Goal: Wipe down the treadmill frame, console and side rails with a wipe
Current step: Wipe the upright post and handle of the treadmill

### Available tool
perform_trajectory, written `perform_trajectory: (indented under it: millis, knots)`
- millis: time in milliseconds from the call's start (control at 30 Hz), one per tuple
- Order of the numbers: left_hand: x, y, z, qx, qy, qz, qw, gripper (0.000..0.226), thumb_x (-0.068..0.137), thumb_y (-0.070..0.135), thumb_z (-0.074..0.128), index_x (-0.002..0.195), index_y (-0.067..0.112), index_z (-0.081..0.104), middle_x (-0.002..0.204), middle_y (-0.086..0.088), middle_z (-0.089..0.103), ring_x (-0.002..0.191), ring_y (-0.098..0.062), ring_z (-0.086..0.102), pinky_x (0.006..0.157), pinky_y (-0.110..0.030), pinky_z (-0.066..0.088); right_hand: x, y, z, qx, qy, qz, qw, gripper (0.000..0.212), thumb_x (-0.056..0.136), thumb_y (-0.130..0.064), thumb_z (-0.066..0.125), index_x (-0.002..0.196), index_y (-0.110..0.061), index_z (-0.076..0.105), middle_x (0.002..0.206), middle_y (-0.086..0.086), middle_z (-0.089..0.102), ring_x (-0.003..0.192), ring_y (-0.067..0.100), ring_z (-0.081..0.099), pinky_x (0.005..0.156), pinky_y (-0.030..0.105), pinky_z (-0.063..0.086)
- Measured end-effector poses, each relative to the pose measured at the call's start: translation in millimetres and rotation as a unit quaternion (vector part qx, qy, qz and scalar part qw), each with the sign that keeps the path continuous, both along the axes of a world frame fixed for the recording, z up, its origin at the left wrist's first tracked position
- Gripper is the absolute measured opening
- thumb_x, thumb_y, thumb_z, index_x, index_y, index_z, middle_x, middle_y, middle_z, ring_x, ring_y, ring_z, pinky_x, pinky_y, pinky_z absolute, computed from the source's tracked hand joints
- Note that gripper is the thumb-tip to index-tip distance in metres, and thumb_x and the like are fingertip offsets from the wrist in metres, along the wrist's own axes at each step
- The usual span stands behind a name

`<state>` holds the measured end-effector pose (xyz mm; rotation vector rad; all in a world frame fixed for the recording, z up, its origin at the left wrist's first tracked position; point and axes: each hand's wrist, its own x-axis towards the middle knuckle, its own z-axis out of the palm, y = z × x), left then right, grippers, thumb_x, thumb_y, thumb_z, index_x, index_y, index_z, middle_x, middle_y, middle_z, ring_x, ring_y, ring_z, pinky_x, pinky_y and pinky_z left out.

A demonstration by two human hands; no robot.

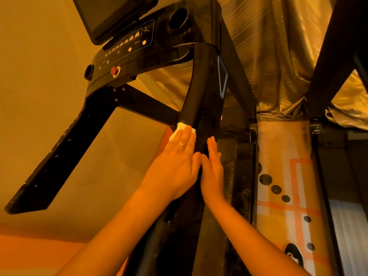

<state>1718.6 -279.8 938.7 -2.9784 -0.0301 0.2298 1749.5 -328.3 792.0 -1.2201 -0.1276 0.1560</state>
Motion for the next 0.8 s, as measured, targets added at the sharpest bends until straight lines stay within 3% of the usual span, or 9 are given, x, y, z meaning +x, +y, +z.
perform_trajectory:
  millis: [200, 433, 667, 800]
  knots:
    - [9, -3, -1, 0.005, 0.009, 0.022, 1.0, 0.06, 0.109, 0.038, 0.02, 0.16, 0.012, 0.003, 0.169, -0.007, -0.006, 0.154, -0.017, -0.009, 0.126, -0.036, 0.0, -6, 4, 0, 0.008, 0.002, -0.014, 1.0, 0.05, 0.099, -0.049, 0.031, 0.147, -0.045, 0.018, 0.163, -0.017, 0.016, 0.151, 0.001, 0.01, 0.125, 0.045, 0.015]
    - [-55, -8, -1, 0.012, -0.016, 0.009, 1.0, 0.061, 0.108, 0.042, 0.018, 0.16, 0.018, -0.002, 0.168, 0.0, -0.011, 0.146, -0.006, -0.022, 0.116, -0.022, -0.011, -3, 8, -1, -0.026, -0.013, -0.028, 0.999, 0.056, 0.104, -0.038, 0.027, 0.157, -0.026, 0.018, 0.165, -0.011, 0.015, 0.151, 0.003, 0.009, 0.125, 0.044, 0.014]
    - [-42, -13, -1, 0.038, -0.006, 0.022, 0.999, 0.061, 0.109, 0.042, 0.017, 0.16, 0.013, 0.001, 0.168, -0.006, -0.008, 0.153, -0.014, -0.013, 0.115, -0.025, -0.012, -3, 8, -1, -0.036, -0.022, -0.025, 0.999, 0.053, 0.108, -0.031, 0.027, 0.158, -0.022, 0.016, 0.166, -0.009, 0.012, 0.152, 0.005, 0.005, 0.125, 0.043, 0.011]
    - [-59, -13, -1, 0.032, -0.014, 0.025, 0.999, 0.061, 0.108, 0.043, 0.019, 0.16, 0.016, 0.0, 0.168, -0.003, -0.009, 0.145, -0.007, -0.02, 0.113, -0.022, -0.013, -3, 9, -1, -0.034, -0.016, -0.03, 0.999, 0.055, 0.106, -0.035, 0.027, 0.158, -0.024, 0.016, 0.166, -0.009, 0.013, 0.152, 0.005, 0.006, 0.125, 0.043, 0.012]
